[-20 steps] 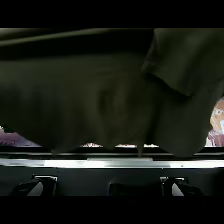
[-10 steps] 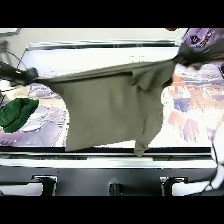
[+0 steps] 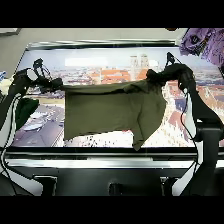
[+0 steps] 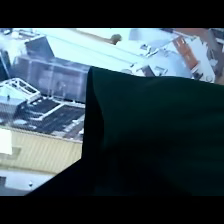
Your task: Fold the clothes and pants, and hang the long-sleeved shirts on hangers.
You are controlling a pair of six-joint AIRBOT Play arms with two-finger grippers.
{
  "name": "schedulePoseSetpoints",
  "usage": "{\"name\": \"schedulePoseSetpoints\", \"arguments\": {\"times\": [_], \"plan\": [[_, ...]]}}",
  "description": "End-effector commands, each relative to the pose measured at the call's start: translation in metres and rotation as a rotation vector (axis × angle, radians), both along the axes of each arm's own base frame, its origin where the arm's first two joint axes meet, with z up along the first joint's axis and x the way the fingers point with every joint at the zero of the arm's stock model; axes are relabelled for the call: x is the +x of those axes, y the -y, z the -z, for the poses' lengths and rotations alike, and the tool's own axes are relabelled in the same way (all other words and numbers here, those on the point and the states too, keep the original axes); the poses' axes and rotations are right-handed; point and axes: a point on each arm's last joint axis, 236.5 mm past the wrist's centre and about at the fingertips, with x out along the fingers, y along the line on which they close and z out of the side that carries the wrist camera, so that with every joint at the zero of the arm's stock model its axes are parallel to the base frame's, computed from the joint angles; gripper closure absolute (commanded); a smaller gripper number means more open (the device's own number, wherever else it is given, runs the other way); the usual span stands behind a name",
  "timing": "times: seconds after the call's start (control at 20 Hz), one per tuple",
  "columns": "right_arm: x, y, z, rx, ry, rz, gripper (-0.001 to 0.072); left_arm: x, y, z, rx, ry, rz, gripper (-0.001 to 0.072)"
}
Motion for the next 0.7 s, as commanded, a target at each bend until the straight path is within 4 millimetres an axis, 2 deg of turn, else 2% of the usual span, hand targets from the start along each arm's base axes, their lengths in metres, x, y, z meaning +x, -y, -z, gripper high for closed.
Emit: {"name": "schedulePoseSetpoints", "arguments": {"times": [0.0, 0.15, 0.25, 0.35, 0.4, 0.5, 0.65], "plan": [[-0.021, 0.002, -0.013, -0.008, -0.042, -0.072, 0.0479, -0.007, 0.009, -0.015, -0.090, -0.038, -0.023, 0.0264], [-0.060, 0.039, -0.054, -0.064, -0.053, -0.189, 0.0290, -0.032, -0.019, -0.060, -0.081, -0.048, -0.027, 0.0247], [-0.075, 0.078, -0.081, -0.050, -0.046, -0.132, 0.0300, -0.059, -0.040, -0.088, -0.083, -0.069, -0.057, 0.0247], [-0.102, 0.111, -0.088, -0.026, -0.079, -0.092, 0.0315, -0.090, -0.055, -0.097, -0.078, -0.096, -0.086, 0.0246], [-0.121, 0.124, -0.080, -0.009, -0.118, -0.062, 0.0314, -0.110, -0.061, -0.093, -0.078, -0.115, -0.101, 0.0247], [-0.169, 0.132, -0.045, 0.042, -0.239, -0.026, 0.0314, -0.150, -0.063, -0.075, -0.094, -0.161, -0.136, 0.0247], [-0.241, 0.107, 0.015, 0.132, -0.416, -0.024, 0.0313, -0.203, -0.054, -0.040, -0.109, -0.234, -0.163, 0.0247]]}}
